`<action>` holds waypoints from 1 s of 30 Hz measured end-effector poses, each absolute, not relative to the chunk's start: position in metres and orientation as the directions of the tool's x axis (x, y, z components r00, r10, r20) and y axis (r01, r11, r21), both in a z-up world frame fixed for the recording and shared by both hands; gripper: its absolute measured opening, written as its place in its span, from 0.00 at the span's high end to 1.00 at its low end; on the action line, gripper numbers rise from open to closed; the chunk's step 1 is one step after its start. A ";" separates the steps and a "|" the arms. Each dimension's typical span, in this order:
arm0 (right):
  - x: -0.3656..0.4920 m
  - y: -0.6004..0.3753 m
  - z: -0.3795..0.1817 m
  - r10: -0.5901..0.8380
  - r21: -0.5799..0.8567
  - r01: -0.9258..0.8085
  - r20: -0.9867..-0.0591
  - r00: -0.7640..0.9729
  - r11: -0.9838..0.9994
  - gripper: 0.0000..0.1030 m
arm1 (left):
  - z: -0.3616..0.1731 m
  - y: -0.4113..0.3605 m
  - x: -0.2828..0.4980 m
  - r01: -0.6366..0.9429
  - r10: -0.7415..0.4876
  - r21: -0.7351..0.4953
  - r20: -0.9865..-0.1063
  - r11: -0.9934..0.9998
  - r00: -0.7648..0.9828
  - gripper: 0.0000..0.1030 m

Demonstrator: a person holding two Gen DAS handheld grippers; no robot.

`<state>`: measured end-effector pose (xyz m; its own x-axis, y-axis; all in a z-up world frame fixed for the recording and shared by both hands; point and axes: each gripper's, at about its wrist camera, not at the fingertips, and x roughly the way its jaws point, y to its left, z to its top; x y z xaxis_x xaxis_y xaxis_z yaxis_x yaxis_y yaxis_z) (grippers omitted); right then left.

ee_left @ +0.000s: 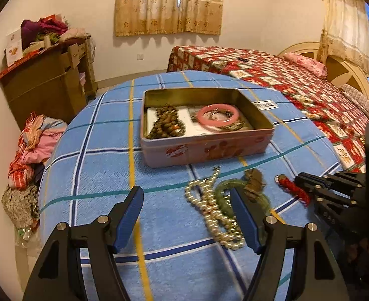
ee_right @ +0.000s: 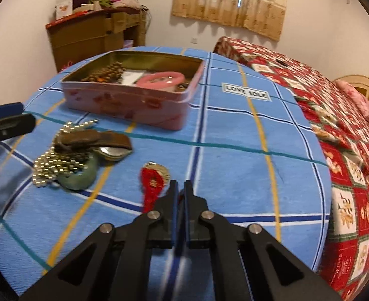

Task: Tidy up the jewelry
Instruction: 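Grasp the pearl and gold chains with the left gripper while the right approaches the red tassel, then lift the brown strap with the left gripper while the right carries the red tassel toward the tin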

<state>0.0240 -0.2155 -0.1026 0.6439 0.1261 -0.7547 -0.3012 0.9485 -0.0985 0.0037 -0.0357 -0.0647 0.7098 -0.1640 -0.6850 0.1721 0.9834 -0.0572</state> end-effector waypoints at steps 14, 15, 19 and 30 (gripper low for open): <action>0.024 -0.213 -0.103 0.140 -0.084 -0.304 -0.750 0.646 0.949 0.95 | -0.078 -0.084 0.025 0.318 -0.241 -0.029 -0.717 0.948 0.654 0.50; 0.024 -0.213 -0.103 0.140 -0.085 -0.304 -0.750 0.647 0.949 0.95 | -0.082 -0.086 0.027 0.332 -0.255 -0.040 -0.729 0.943 0.636 0.54; 0.025 -0.213 -0.103 0.144 -0.081 -0.304 -0.747 0.648 0.949 0.95 | -0.085 -0.090 0.026 0.359 -0.280 -0.052 -0.735 0.932 0.618 0.77; 0.023 -0.214 -0.099 0.188 -0.042 -0.320 -0.733 0.653 0.946 0.96 | -0.065 -0.084 0.018 0.380 -0.331 -0.087 -0.689 0.921 0.645 0.82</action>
<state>0.0232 -0.2143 -0.0988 0.6531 0.1885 -0.7335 -0.3205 0.9463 -0.0422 0.0178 -0.0837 -0.0649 0.6452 -0.3311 -0.6885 0.3802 0.9209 -0.0866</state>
